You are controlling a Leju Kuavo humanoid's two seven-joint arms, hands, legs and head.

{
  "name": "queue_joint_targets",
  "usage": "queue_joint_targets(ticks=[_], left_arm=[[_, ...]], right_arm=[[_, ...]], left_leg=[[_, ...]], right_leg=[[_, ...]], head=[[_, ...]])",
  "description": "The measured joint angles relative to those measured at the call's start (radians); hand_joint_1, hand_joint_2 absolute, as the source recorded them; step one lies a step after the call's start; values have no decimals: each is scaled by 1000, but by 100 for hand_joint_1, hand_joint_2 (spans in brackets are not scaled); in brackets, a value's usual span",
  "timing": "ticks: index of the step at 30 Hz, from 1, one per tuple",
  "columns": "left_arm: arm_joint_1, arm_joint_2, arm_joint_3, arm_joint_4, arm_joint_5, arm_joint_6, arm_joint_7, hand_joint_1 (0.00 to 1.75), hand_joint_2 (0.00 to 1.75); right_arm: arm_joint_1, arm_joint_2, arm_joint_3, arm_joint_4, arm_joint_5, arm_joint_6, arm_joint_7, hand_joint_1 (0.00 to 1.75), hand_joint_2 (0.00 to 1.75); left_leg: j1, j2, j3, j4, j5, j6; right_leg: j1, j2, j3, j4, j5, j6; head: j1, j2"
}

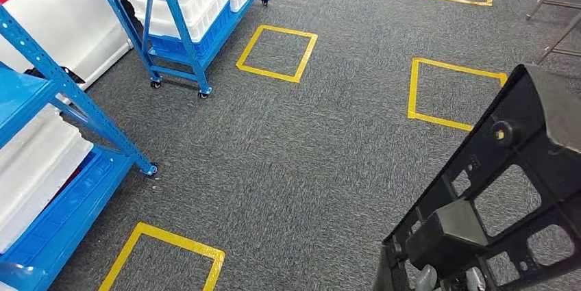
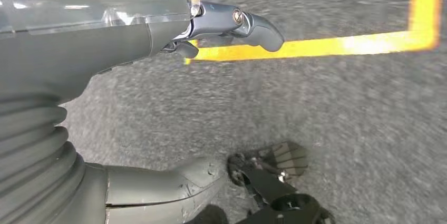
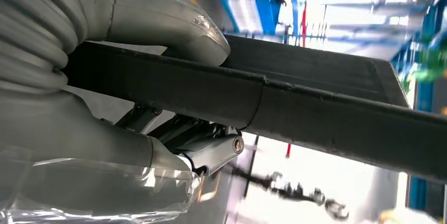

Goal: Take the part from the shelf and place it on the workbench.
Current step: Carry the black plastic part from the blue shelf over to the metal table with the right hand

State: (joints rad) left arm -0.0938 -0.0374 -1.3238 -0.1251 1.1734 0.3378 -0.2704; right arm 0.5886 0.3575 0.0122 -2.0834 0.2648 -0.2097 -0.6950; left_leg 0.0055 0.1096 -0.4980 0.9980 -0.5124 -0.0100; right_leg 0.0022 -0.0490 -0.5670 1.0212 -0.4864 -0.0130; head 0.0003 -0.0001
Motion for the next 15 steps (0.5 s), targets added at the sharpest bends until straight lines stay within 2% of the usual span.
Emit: queue_joint_targets(ticks=[1, 2, 3, 4, 5, 6, 7, 8, 9, 10, 11, 12, 13, 14, 15], left_arm=[[-2, 0, -2, 0, 0, 5, -3, 0, 175], [-1, 0, -8, 0, 0, 14, -8, 0, 175], [0, 0, -13, 0, 1, 24, -14, 0, 175], [3, 1, -18, 0, 2, 32, -19, 0, 175], [7, 1, -22, 0, 2, 39, -23, 0, 175], [7, 1, -24, 0, 3, 42, -25, 0, 175], [7, 1, -24, 0, 4, 43, -26, 0, 175], [7, 1, -24, 0, 4, 44, -26, 0, 175], [6, 1, -24, 0, 5, 45, -26, 0, 175], [5, 0, -25, 0, 6, 45, -26, 0, 175], [4, 0, -25, 0, 6, 46, -26, 0, 175], [4, -1, -25, 0, 7, 47, -27, 0, 175], [5, -1, -25, 1, 8, 49, -26, 0, 175], [7, 0, -25, 1, 10, 51, -26, 0, 175], [9, 0, -25, 2, 13, 54, -26, 0, 175]], right_arm=[[3, 0, -2, -1, 7, -7, 0, 175, 175], [6, 0, -7, -1, 13, -14, 0, 175, 175], [8, 0, -12, -2, 17, -19, 0, 175, 175], [8, 0, -16, -2, 19, -22, 0, 175, 175], [7, 0, -20, -2, 22, -25, 0, 175, 175], [7, 0, -23, -2, 24, -26, 0, 175, 175], [7, 0, -25, -2, 25, -28, 0, 175, 175], [7, 0, -26, -2, 25, -28, 0, 175, 175], [7, 0, -27, -2, 26, -29, 1, 175, 175], [8, 0, -28, -1, 26, -30, 1, 175, 175], [8, 0, -29, -1, 26, -30, 1, 175, 175], [7, 0, -31, -1, 26, -31, 1, 175, 175], [6, 0, -32, 0, 28, -32, 0, 175, 175], [4, 0, -33, 1, 29, -33, 1, 175, 175], [3, 0, -34, 3, 32, -36, 1, 175, 175]], left_leg=[[2, -16, -3, 12, -13, -6], [3, -41, -37, 90, -50, -12], [6, -75, -54, 124, -56, -15], [9, -112, -63, 136, -49, -14], [12, -153, -67, 132, -37, -12], [14, -181, -39, 61, -1, -9], [15, -202, -30, 34, 3, -7], [13, -208, -28, 27, 0, -3], [13, -196, -27, 24, 3, 2], [13, -181, -25, 19, 6, 9], [13, -166, -22, 14, 10, 17], [14, -150, -21, 9, 14, 25], [12, -134, -21, 6, 16, 30], [9, -118, -22, 5, 16, 33], [7, -101, -23, 5, 15, 34]], right_leg=[[-2, 12, -1, -3, 3, -6], [-4, 36, -3, -5, 6, -13], [-7, 69, -4, -5, 9, -19], [-7, 99, -6, 0, 9, -20], [-6, 129, -10, 6, 9, -19], [-6, 151, -14, 11, 9, -14], [-8, 164, -20, 14, 11, -8], [-9, 177, -25, 14, 14, 0], [-11, 191, -30, 13, 18, 8], [-13, 189, -33, 16, 18, 13], [-12, 170, -41, 28, 9, 17], [-10, 140, -56, 59, -11, 20], [-9, 103, -79, 109, -42, 22], [-9, 76, -110, 172, -75, 25], [-11, 64, -139, 234, -101, 27]], head=[[-1, 0], [-3, 0], [-4, 0], [-6, 0], [-7, 0], [-7, 0], [-7, 0], [-7, 0], [-7, 0], [-7, 0], [-4, 0], [-1, 0], [2, 0], [4, 0], [5, 0]])
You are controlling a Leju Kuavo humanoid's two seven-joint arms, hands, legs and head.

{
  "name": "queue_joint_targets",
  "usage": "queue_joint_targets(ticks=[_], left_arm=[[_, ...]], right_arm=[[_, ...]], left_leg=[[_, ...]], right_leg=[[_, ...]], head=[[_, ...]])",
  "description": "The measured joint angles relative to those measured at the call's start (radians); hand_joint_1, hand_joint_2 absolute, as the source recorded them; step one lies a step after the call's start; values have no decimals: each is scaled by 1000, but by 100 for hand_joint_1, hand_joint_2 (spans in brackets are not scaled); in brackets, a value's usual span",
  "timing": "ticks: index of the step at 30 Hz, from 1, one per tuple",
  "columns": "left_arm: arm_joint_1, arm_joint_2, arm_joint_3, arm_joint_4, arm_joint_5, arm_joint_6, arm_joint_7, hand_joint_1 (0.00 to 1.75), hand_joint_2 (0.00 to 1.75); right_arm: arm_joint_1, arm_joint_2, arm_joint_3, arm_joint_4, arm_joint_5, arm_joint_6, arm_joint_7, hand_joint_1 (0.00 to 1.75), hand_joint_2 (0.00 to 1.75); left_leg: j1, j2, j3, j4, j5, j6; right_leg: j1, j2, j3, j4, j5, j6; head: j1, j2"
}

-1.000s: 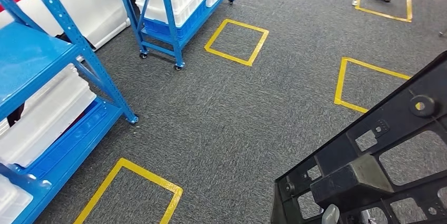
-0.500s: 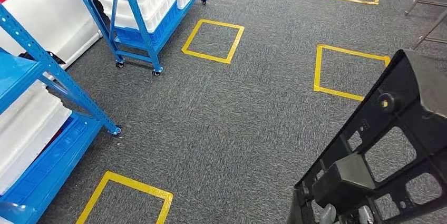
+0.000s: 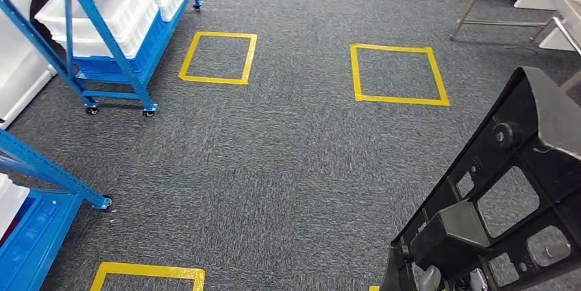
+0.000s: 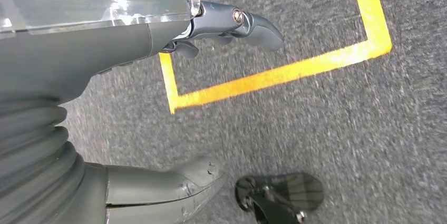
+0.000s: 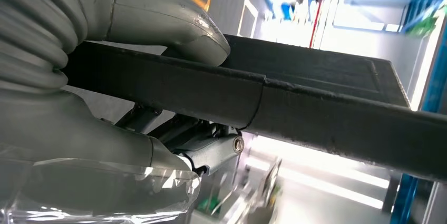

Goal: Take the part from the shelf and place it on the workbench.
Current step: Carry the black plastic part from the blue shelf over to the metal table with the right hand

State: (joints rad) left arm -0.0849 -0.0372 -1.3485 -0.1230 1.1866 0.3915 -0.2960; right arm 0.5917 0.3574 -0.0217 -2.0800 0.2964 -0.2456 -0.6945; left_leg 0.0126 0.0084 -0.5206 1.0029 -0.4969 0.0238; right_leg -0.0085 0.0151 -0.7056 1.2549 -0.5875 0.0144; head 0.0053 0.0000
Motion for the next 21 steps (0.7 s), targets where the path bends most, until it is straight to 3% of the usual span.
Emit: queue_joint_targets(ticks=[1, 2, 4, 6, 8, 10, 12, 14, 16, 17, 18, 19, 21], left_arm=[[1, 0, 0, 1, 3, 2, 0, 0, 175], [1, 0, 0, 1, 5, 2, 0, 0, 175], [0, -1, 0, 2, 7, 4, -4, 0, 175], [-1, -2, 0, 2, 8, 5, -10, 0, 175], [-3, -4, 0, 2, 8, 5, -15, 0, 175], [-7, -7, 0, 2, 7, 4, -18, 0, 175], [-8, -8, -1, 2, 7, 3, -20, 0, 175], [-4, -8, -3, 2, 7, 1, -20, 0, 175], [1, -8, -5, 2, 7, 0, -18, 0, 175], [2, -8, -6, 2, 7, 0, -16, 0, 175], [2, -8, -6, 2, 8, 0, -14, 0, 175], [2, -8, -7, 2, 8, 0, -12, 0, 175], [2, -7, -8, 3, 8, -1, -9, 0, 175]], right_arm=[[0, 0, -2, 3, 4, -4, 0, 175, 175], [0, 0, -4, 5, 10, -10, 0, 175, 175], [0, 0, -8, 10, 26, -27, 0, 175, 175], [-3, 0, -9, 12, 37, -42, 0, 175, 175], [-5, 0, -11, 14, 44, -50, 0, 175, 175], [-5, 0, -14, 16, 48, -54, 0, 175, 175], [-6, 0, -16, 17, 52, -55, 0, 175, 175], [-9, 0, -17, 17, 53, -56, 0, 175, 175], [-9, 0, -17, 17, 54, -57, 0, 175, 175], [-8, 0, -17, 17, 55, -57, 0, 175, 175], [-8, 0, -18, 17, 55, -58, 0, 175, 175], [-7, 0, -17, 17, 56, -58, 0, 175, 175], [-7, 0, -17, 17, 58, -57, 0, 175, 175]], left_leg=[[-2, 16, 0, 0, -1, 0], [-3, 32, 0, 0, -2, 0], [-4, 58, 3, 0, -5, -3], [-7, 80, 9, 1, -11, -11], [-10, 99, 15, 1, -16, -21], [-9, 109, 21, 2, -22, -30], [-5, 68, 11, 37, -50, -40], [-2, 13, -38, 149, -113, -47], [0, 0, -98, 271, -156, -51], [0, -1, -110, 290, -149, -52], [0, -3, -104, 268, -123, -52], [2, -12, -82, 211, -83, -52], [7, -58, -31, 83, -25, -49]], right_leg=[[-2, -6, -17, 39, -11, 2], [-3, -9, -18, 46, -4, 2], [-3, -27, 41, -52, 51, -1], [6, -70, 115, -183, 90, -12], [16, -87, 139, -231, 93, -21], [15, -63, 137, -236, 97, -29], [8, -42, 140, -244, 103, -41], [5, -20, 141, -246, 107, -49], [6, 8, 141, -244, 107, -51], [6, 23, 141, -243, 107, -51], [5, 39, 141, -240, 106, -50], [4, 54, 142, -237, 105, -48], [3, 82, 138, -227, 101, -41]], head=[[0, 0], [0, 0], [0, 0], [0, 0], [-1, 0], [-2, 0], [-4, 0], [-9, 0], [-11, 0], [-11, 0], [-11, 0], [-11, 0], [-13, 0]])
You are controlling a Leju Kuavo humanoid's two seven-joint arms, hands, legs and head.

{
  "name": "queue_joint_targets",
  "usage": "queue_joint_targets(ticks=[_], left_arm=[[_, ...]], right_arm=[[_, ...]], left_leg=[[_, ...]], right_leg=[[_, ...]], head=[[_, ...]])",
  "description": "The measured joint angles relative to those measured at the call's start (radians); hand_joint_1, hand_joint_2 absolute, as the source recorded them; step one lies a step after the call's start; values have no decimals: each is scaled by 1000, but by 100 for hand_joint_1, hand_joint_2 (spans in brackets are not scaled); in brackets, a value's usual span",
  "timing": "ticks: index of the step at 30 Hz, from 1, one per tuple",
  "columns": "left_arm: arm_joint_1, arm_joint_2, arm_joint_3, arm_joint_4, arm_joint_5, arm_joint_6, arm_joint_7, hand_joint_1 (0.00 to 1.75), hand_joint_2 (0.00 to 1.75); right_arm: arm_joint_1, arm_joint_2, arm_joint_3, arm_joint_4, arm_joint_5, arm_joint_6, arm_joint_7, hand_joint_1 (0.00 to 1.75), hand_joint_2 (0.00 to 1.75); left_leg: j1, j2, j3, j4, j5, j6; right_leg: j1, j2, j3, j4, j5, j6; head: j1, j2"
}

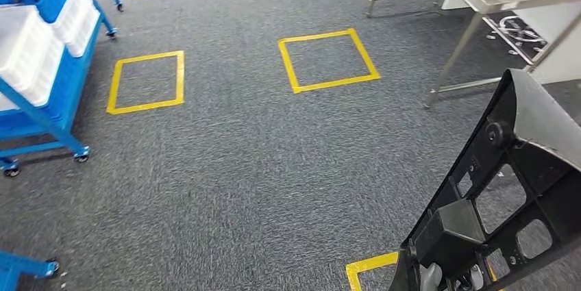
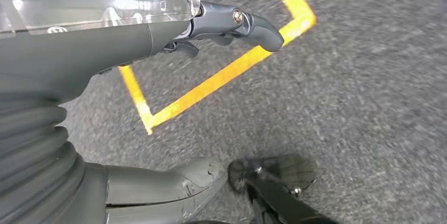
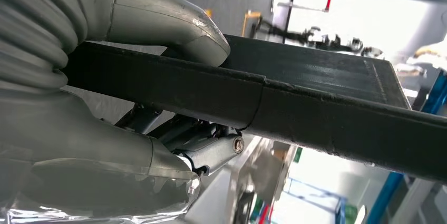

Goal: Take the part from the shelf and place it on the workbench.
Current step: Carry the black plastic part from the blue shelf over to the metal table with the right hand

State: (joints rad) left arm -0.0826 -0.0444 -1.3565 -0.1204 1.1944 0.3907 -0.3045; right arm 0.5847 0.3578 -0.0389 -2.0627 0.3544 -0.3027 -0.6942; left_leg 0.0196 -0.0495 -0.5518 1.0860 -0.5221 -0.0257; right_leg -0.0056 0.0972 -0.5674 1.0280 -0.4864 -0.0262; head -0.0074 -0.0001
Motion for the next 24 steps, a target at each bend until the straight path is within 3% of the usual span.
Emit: queue_joint_targets(ticks=[2, 4, 6, 8, 10, 11, 12, 13, 15, 17, 19, 20, 22, 24], left_arm=[[0, 0, -1, 0, 0, -1, 5, 0, 175], [-4, -1, -3, 0, 2, -2, 8, 0, 175], [-7, -2, -5, 0, 8, -4, 9, 0, 175], [-5, -2, -6, 0, 14, -4, 8, 0, 175], [-1, 0, -6, 1, 17, -7, 7, 0, 175], [0, 0, -6, 1, 18, -9, 5, 0, 175], [-1, 0, -7, 1, 18, -12, 4, 0, 175], [-2, 0, -7, 1, 18, -14, 1, 0, 175], [-4, -1, -7, 1, 18, -18, -3, 0, 175], [-5, -2, -7, 1, 18, -21, -5, 0, 175], [-8, -2, -7, 1, 19, -24, -6, 0, 175], [-10, -2, -7, 1, 20, -25, -6, 0, 175], [-12, -2, -7, 1, 24, -29, -6, 0, 175], [-9, -1, -7, 1, 30, -32, -5, 0, 175]], right_arm=[[1, 0, 1, 0, 6, 0, 0, 175, 175], [6, 0, 2, 0, 16, -2, 0, 175, 175], [11, 0, 6, -1, 29, -6, 0, 175, 175], [12, 0, 11, -1, 39, -9, 0, 175, 175], [12, 0, 14, 0, 44, -9, 0, 175, 175], [12, 0, 14, 0, 45, -9, 0, 175, 175], [13, 0, 14, 0, 47, -9, 0, 175, 175], [13, 0, 14, 0, 49, -9, 0, 175, 175], [12, 0, 16, 0, 55, -9, 0, 175, 175], [12, 0, 18, 0, 60, -9, 0, 175, 175], [13, 0, 20, -1, 62, -9, -1, 175, 175], [14, 0, 20, -1, 62, -9, -1, 175, 175], [14, 0, 22, -2, 62, -10, -1, 175, 175], [12, 0, 25, -3, 62, -10, -1, 175, 175]], left_leg=[[1, -30, 20, -56, 10, 6], [-1, -10, 23, -62, 14, 20], [-1, 16, 28, -74, 22, 37], [-2, 44, 28, -81, 27, 47], [-6, 74, 26, -81, 26, 50], [-7, 89, 26, -81, 24, 50], [-8, 103, 28, -81, 23, 49], [-8, 117, 30, -81, 21, 47], [-11, 139, 38, -80, 14, 41], [-15, 160, 46, -79, 7, 32], [-17, 183, 52, -81, 2, 22], [-15, 178, 55, -79, -3, 16], [-11, 129, 40, -30, -40, 8], [-7, 71, -16, 95, -106, 4]], right_leg=[[0, 23, -8, 6, 0, 12], [-3, 42, -15, 4, 5, 26], [-3, 5, -28, 27, -12, 36], [-2, -63, -74, 121, -68, 43], [-5, -87, -132, 240, -119, 50], [-7, -91, -145, 268, -121, 51], [-8, -94, -139, 257, -105, 52], [-7, -102, -112, 209, -75, 50], [1, -145, -36, 70, -19, 40], [11, -173, 1, -3, -3, 28], [14, -153, 0, -9, -3, 20], [11, -140, 0, -13, -1, 15], [3, -118, 5, -22, 6, 4], [0, -94, 5, -24, 7, -3]], head=[[-1, 0], [-1, 0], [2, 0], [7, 0], [9, 0], [9, 0], [9, 0], [10, 0], [10, 0], [9, 0], [8, 0], [8, 0], [4, 0], [-2, 0]])
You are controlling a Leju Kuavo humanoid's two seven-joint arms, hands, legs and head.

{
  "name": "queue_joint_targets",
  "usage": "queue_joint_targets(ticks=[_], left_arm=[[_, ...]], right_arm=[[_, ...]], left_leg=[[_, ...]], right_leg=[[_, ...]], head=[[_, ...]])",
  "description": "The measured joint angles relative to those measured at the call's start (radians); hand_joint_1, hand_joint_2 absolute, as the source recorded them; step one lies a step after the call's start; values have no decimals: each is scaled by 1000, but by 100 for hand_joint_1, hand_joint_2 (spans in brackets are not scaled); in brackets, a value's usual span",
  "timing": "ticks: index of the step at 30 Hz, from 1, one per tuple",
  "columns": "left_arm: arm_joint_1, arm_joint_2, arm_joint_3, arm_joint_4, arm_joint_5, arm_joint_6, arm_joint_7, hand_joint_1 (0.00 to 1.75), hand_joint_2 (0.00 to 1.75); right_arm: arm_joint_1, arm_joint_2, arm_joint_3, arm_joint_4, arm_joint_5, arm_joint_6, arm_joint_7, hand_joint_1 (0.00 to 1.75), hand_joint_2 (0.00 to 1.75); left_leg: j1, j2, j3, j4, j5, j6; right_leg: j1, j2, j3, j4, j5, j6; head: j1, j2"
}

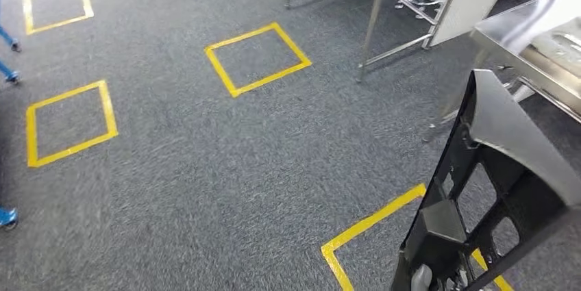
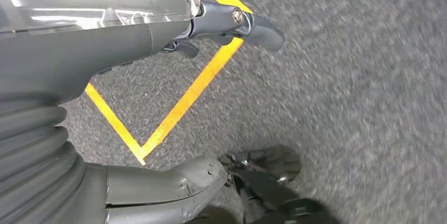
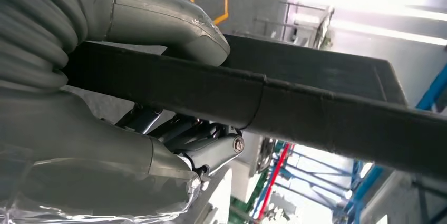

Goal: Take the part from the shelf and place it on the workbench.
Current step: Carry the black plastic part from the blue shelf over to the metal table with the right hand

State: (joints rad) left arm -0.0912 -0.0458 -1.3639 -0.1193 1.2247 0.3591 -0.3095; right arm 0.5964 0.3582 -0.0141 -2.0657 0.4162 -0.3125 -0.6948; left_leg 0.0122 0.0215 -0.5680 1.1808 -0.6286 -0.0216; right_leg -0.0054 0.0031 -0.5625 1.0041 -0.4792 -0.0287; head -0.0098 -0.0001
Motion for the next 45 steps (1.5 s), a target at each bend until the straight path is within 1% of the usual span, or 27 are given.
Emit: queue_joint_targets(ticks=[2, 3, 5, 7, 9, 11, 13, 15, 17, 18, 20, 22, 24, 26, 27, 29, 31, 32, 33, 34, 35, 37, 39, 40, 42, 43, 45], left_arm=[[5, 0, 0, 0, 5, -2, 1, 0, 175], [6, 0, 0, 0, 6, -2, 2, 0, 175], [6, 2, 0, 0, 6, -3, 3, 0, 175], [7, 3, 0, 0, 8, -5, 3, 0, 175], [6, 3, 0, 0, 12, -7, 4, 0, 175], [3, 1, -1, 0, 16, -9, 4, 0, 175], [2, 0, -1, 0, 19, -12, 3, 0, 175], [5, 1, -1, 0, 21, -14, 2, 0, 175], [9, 2, -1, 0, 21, -16, 2, 0, 175], [9, 2, -1, 0, 21, -17, 2, 0, 175], [6, 1, -1, 0, 21, -19, 1, 0, 175], [4, -1, -1, 0, 22, -21, 0, 0, 175], [3, -2, -1, 0, 22, -22, 0, 0, 175], [1, -2, -1, 0, 22, -22, -1, 0, 175], [0, -2, -1, 0, 23, -23, -1, 0, 175], [-1, 0, -1, 0, 23, -26, -4, 0, 175], [2, 1, -1, 0, 23, -28, -6, 0, 175], [3, 1, -1, 0, 24, -30, -6, 0, 175], [5, 1, -1, 0, 24, -31, -6, 0, 175], [5, 2, -1, 0, 24, -32, -6, 0, 175], [5, 3, -1, 0, 25, -33, -6, 0, 175], [5, 4, -1, 0, 27, -34, -6, 0, 175], [5, 5, -1, 0, 28, -35, -6, 0, 175], [5, 5, -1, 0, 28, -36, -6, 0, 175], [3, 3, -1, 0, 28, -38, -6, 0, 175], [2, 2, -1, 0, 28, -40, -6, 0, 175], [3, 2, -1, 1, 29, -41, -6, 0, 175]], right_arm=[[0, 0, 2, 0, 0, 0, 0, 175, 175], [0, 0, 3, 0, 0, 0, 0, 175, 175], [0, 0, 3, 0, 0, -1, 0, 175, 175], [-1, 0, 4, 0, 0, 0, 0, 175, 175], [-1, 0, 6, 0, 0, 0, 0, 175, 175], [1, 0, 7, 0, 0, 0, 0, 175, 175], [0, 0, 7, -1, 0, 0, 0, 175, 175], [-3, 0, 8, -1, 0, 0, 0, 175, 175], [-4, 0, 8, -1, 0, 1, 0, 175, 175], [-3, 0, 8, 0, 0, 1, 0, 175, 175], [-3, 0, 8, 0, 0, 3, 0, 175, 175], [-4, 0, 9, 0, 0, 6, 0, 175, 175], [-4, 0, 10, -1, 0, 7, 0, 175, 175], [-2, 0, 10, -1, 0, 8, 0, 175, 175], [-1, 0, 10, -1, 0, 9, 0, 175, 175], [-3, 0, 10, -1, 0, 14, 0, 175, 175], [-5, 0, 11, 0, 0, 17, 0, 175, 175], [-5, 0, 11, 0, 0, 17, 0, 175, 175], [-5, 0, 11, 0, 0, 18, 0, 175, 175], [-4, 0, 11, 0, 0, 18, 0, 175, 175], [-4, 0, 11, 0, 0, 19, 0, 175, 175], [-5, 0, 10, 0, 0, 21, 0, 175, 175], [-5, 0, 10, 0, 0, 22, 0, 175, 175], [-4, 0, 10, 0, 0, 22, 0, 175, 175], [-1, 0, 8, 0, 0, 27, 0, 175, 175], [-1, 0, 7, 0, 0, 30, 0, 175, 175], [-4, 0, 5, 1, 0, 35, 0, 175, 175]], left_leg=[[1, -13, -53, 106, -31, -3], [1, -14, -58, 109, -16, -3], [4, -31, -20, 5, 60, -2], [9, -86, 25, -112, 110, 0], [9, -115, 37, -149, 111, 7], [8, -90, 40, -154, 116, 21], [10, -60, 43, -164, 122, 35], [7, -29, 44, -169, 123, 44], [4, 4, 44, -168, 121, 46], [2, 20, 45, -168, 119, 47], [0, 46, 52, -168, 114, 45], [-3, 69, 60, -169, 106, 39], [-5, 89, 67, -169, 100, 31], [-6, 110, 74, -173, 96, 21], [-5, 102, 76, -169, 90, 17], [-2, 49, 54, -109, 49, 8], [2, -3, -7, 21, -13, 2], [2, -10, -37, 77, -30, 0], [2, -13, -55, 103, -26, -1], [3, -14, -56, 92, -3, -2], [4, -20, -40, 41, 38, -2], [10, -68, 8, -87, 103, -2], [13, -110, 28, -145, 115, 5], [11, -111, 29, -148, 112, 11], [11, -85, 33, -152, 117, 27], [13, -71, 36, -158, 120, 35], [12, -42, 39, -165, 124, 45]], right_leg=[[0, 30, 0, 2, 0, -1], [0, 46, 1, 3, -1, -1], [-2, 77, 3, 9, -4, 4], [-2, 104, -3, 22, -9, 14], [-3, 129, -14, 28, -8, 27], [-7, 144, -21, 28, -4, 39], [-4, 97, -43, 67, -30, 49], [-2, 30, -98, 179, -91, 55], [-4, 7, -152, 289, -131, 59], [-5, 3, -159, 302, -126, 59], [-4, -12, -109, 212, -67, 52], [8, -66, -35, 75, -18, 35], [21, -96, -8, 19, -10, 22], [19, -69, -9, 12, -5, 16], [14, -55, -6, 4, 0, 13], [3, -29, 0, -9, 8, 4], [2, -3, 1, -10, 9, 0], [2, 13, 1, -9, 8, 0], [2, 29, 2, -7, 8, 1], [1, 46, 3, -5, 7, 2], [0, 62, 4, -1, 4, 5], [-1, 90, 0, 13, -3, 15], [-2, 114, -10, 23, -6, 27], [-3, 126, -15, 24, -4, 34], [-5, 138, -22, 30, -6, 45], [-4, 119, -30, 50, -18, 50], [-2, 54, -70, 145, -72, 57]], head=[[-2, 0], [-2, 0], [-2, 0], [-2, 0], [-2, 0], [-2, 0], [6, 0], [15, 0], [17, 0], [17, 0], [17, 0], [17, 0], [18, 0], [19, 0], [18, 0], [14, 0], [10, 0], [10, 0], [9, 0], [9, 0], [9, 0], [8, 0], [8, 0], [8, 0], [9, 0], [14, 0], [24, 0]])
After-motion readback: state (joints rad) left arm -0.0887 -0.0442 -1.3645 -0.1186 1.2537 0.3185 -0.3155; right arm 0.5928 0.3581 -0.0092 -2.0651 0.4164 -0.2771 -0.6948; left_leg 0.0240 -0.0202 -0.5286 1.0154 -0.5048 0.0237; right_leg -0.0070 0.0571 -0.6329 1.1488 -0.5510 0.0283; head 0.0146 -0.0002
